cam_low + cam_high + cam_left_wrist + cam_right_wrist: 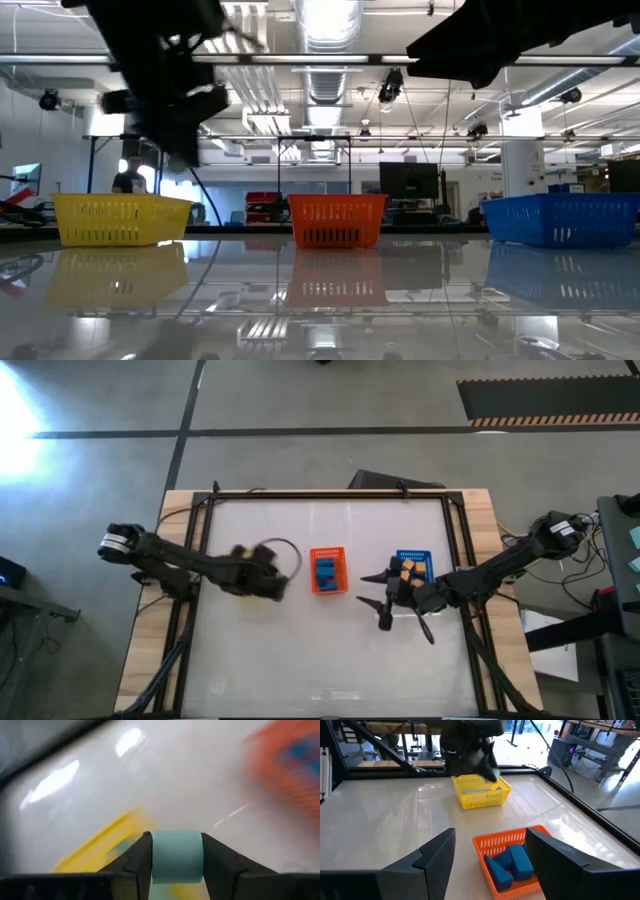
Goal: Sort & place blocks by color
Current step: Put the light blue block into the yellow bin
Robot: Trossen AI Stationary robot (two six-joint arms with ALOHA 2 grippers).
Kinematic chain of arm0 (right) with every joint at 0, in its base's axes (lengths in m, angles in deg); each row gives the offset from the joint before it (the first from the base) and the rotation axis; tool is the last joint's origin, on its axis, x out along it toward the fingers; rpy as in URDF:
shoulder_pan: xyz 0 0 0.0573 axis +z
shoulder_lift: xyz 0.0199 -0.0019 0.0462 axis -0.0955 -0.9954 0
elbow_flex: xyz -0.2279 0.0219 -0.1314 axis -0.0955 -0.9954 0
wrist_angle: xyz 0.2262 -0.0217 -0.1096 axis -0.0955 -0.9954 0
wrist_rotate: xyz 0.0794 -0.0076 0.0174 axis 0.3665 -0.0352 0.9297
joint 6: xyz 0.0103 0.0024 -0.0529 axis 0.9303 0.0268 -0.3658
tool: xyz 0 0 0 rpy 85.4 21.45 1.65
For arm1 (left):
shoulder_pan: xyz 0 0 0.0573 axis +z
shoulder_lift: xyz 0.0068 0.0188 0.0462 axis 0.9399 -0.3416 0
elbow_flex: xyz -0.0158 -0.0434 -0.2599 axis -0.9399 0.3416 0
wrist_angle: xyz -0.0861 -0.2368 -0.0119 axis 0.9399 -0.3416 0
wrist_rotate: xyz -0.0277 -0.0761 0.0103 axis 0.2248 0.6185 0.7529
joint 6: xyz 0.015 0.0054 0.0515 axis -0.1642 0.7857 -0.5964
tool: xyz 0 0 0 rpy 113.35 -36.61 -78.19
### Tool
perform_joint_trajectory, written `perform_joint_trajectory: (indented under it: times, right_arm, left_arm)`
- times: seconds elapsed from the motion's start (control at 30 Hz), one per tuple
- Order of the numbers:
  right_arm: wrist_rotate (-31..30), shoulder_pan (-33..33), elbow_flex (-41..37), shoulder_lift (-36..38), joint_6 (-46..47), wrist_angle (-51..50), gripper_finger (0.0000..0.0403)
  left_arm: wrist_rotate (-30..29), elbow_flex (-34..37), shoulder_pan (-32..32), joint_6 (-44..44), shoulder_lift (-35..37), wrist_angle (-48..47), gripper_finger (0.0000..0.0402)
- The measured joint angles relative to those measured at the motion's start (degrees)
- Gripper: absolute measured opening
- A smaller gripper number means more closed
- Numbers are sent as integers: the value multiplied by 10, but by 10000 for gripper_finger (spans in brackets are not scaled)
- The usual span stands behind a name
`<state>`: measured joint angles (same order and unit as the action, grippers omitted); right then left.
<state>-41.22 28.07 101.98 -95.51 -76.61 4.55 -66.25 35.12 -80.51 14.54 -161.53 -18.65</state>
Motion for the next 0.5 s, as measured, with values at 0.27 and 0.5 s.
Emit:
perform_joint_trajectory:
  times: [0.27, 0.5]
  right_arm:
    - [0, 0, 0, -9, -1, 3, 230]
    - [0, 0, 0, -8, -1, 2, 231]
  left_arm:
    - [80, 17, 30, 121, 3, -142, 116]
    - [112, 34, 34, 125, -1, -146, 116]
